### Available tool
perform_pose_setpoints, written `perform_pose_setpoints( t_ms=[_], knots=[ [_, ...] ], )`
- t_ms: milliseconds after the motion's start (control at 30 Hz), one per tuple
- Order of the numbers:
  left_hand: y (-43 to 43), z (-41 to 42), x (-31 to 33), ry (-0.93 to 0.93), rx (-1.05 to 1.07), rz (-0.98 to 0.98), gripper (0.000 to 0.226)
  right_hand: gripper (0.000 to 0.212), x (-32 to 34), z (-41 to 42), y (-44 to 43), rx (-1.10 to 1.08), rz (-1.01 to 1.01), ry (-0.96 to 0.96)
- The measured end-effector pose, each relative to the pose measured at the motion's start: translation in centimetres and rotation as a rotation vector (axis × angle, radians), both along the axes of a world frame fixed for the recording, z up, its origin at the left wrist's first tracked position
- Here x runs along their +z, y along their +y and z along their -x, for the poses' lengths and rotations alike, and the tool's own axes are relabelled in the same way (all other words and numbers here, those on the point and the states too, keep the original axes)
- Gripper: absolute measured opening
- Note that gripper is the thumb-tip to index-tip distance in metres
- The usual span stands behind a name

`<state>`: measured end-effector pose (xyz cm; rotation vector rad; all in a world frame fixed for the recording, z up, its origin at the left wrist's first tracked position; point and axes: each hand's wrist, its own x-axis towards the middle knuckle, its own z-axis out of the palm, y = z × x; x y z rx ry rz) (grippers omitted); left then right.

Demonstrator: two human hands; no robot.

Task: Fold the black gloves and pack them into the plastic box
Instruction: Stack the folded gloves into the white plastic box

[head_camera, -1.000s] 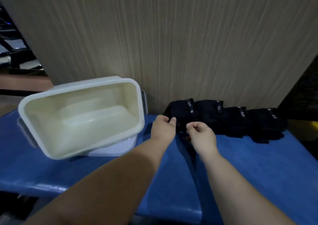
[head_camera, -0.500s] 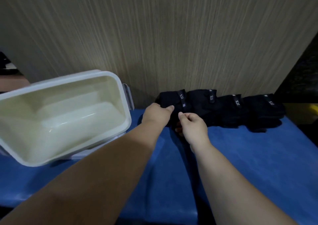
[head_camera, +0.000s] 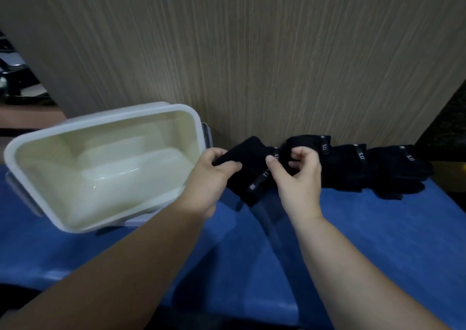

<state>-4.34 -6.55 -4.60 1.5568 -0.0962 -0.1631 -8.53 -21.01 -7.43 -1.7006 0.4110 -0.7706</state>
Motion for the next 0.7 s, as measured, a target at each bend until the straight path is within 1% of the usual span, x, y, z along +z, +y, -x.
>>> perform_pose_setpoints(
  t_ms=[67,133,233,300,367,433,500,633,700],
  knots=[
    [1.9,0.5,-0.3,0.091,-0.05,0.031,0.013,0.044,0.0,0.2,1.2,0.187,-0.152,0.029],
    [3.5,0.9,-0.7,0.148,-0.094,0.047,0.015,0.042,-0.1,0.5,2.7,0.346,-0.364,0.075],
    [5.8,1.0,-1.5,0.198,-0.112,0.047,0.016,0.035,-0.4,0.9,4.7,0.498,-0.684,0.162],
    [7.0,1.0,-2.2,0.234,-0.114,0.054,0.015,0.034,-1.0,1.2,5.5,0.585,-0.792,0.205],
    [8.0,1.0,-2.8,0.276,-0.119,0.057,0.016,0.028,-1.5,1.4,6.2,0.641,-0.79,0.262],
    [8.9,1.2,-3.3,0.308,-0.119,0.068,0.016,0.021,-1.9,1.4,6.9,0.668,-0.734,0.31],
    [9.7,1.0,-3.4,0.317,-0.105,0.081,0.013,0.021,-2.0,1.2,8.0,0.664,-0.696,0.331],
    [12.0,0.0,-3.2,0.286,-0.033,0.116,0.015,0.023,-2.0,0.2,11.2,0.605,-0.634,0.309],
    [13.2,-0.5,-3.2,0.266,-0.001,0.076,0.015,0.019,-2.0,-0.6,12.7,0.566,-0.591,0.289]
  ],
)
